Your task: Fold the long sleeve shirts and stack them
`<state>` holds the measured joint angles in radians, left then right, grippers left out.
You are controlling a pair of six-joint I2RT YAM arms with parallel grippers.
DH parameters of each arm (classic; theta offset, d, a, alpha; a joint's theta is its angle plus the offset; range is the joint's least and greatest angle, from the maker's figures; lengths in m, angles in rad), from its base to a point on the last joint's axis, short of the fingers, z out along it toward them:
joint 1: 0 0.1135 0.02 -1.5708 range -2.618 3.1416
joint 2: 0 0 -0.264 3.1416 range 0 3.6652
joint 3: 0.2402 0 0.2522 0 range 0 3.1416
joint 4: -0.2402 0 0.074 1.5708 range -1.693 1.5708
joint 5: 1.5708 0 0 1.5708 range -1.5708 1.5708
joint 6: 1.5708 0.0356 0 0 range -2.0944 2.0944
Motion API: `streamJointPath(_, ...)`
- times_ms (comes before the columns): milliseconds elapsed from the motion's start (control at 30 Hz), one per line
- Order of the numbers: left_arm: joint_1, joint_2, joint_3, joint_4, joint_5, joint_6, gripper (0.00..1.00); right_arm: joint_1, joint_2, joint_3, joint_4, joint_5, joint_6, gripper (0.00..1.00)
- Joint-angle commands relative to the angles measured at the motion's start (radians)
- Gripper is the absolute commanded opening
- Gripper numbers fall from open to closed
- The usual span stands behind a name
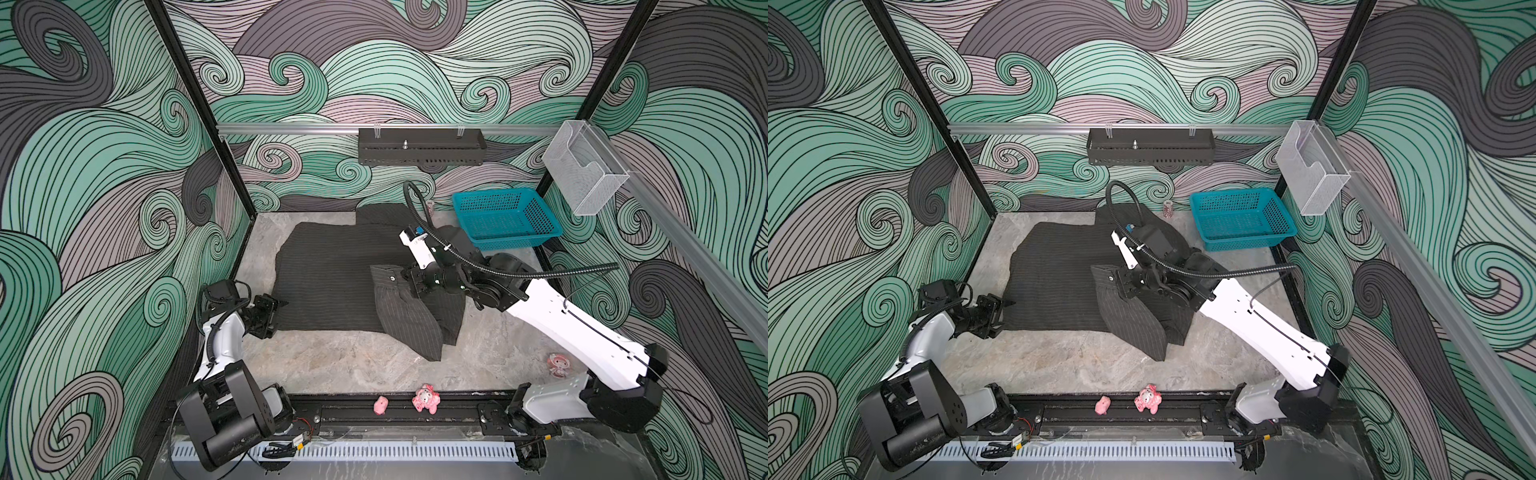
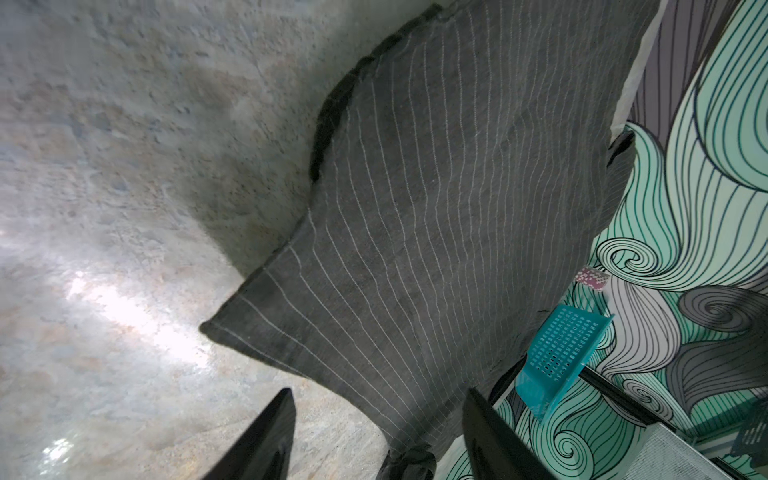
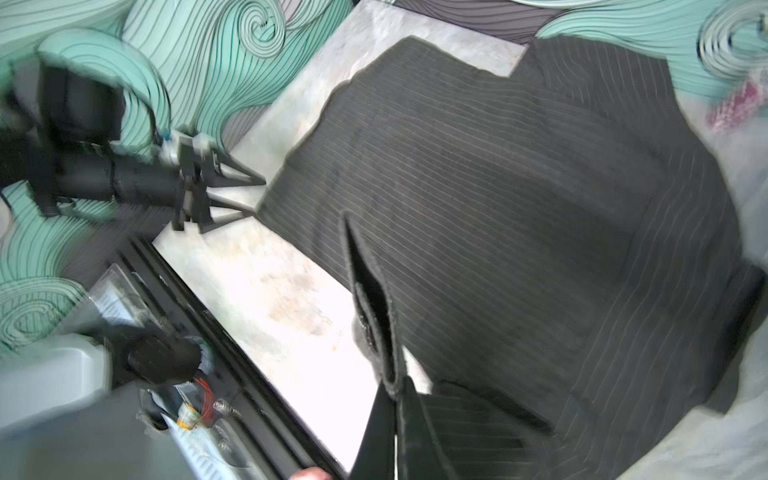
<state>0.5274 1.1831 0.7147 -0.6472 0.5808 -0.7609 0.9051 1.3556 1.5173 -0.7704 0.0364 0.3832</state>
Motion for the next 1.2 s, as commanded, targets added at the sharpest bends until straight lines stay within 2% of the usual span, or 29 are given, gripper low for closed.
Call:
streamJointPath(0, 0.012, -0.025, 0.064, -0.022, 0.023, -0.033, 0.66, 0.035, -0.101, -0.129, 0.191, 0.077, 0.315, 0.00)
streamJointPath(100, 0.021, -0.025, 0.103, -0.024, 0.030, -0.051, 0.66, 0.122, -0.113, -0.133, 0.289, 0.198, 0.371, 0.00)
streamJointPath(267, 0.045, -0.009, 0.175, -0.022, 0.051, -0.082, 0.66, 0.317, -0.037, -0.108, 0.500, 0.389, 0.332, 0.00)
streamJointPath(467, 0.102, 0.010, 0.229, 0.000, 0.093, -0.126, 0.66, 0.455, 0.145, -0.147, 0.684, 0.474, 0.326, 0.00)
streamJointPath(733, 0.148, 0.023, 0.234, 0.026, 0.120, -0.149, 0.66, 0.514, 0.386, -0.258, 0.843, 0.451, 0.376, 0.00)
streamJointPath(900, 0.158, 0.027, 0.219, 0.039, 0.120, -0.151, 0.66, 0.548, 0.504, -0.222, 0.825, 0.369, 0.384, 0.00)
streamJointPath(1000, 0.164, 0.033, 0.214, 0.043, 0.120, -0.148, 0.66, 0.568, 0.521, -0.215, 0.808, 0.331, 0.385, 0.00)
streamJointPath(1167, 0.171, 0.037, 0.201, 0.051, 0.120, -0.144, 0.66, 0.598, 0.464, -0.251, 0.786, 0.336, 0.344, 0.00)
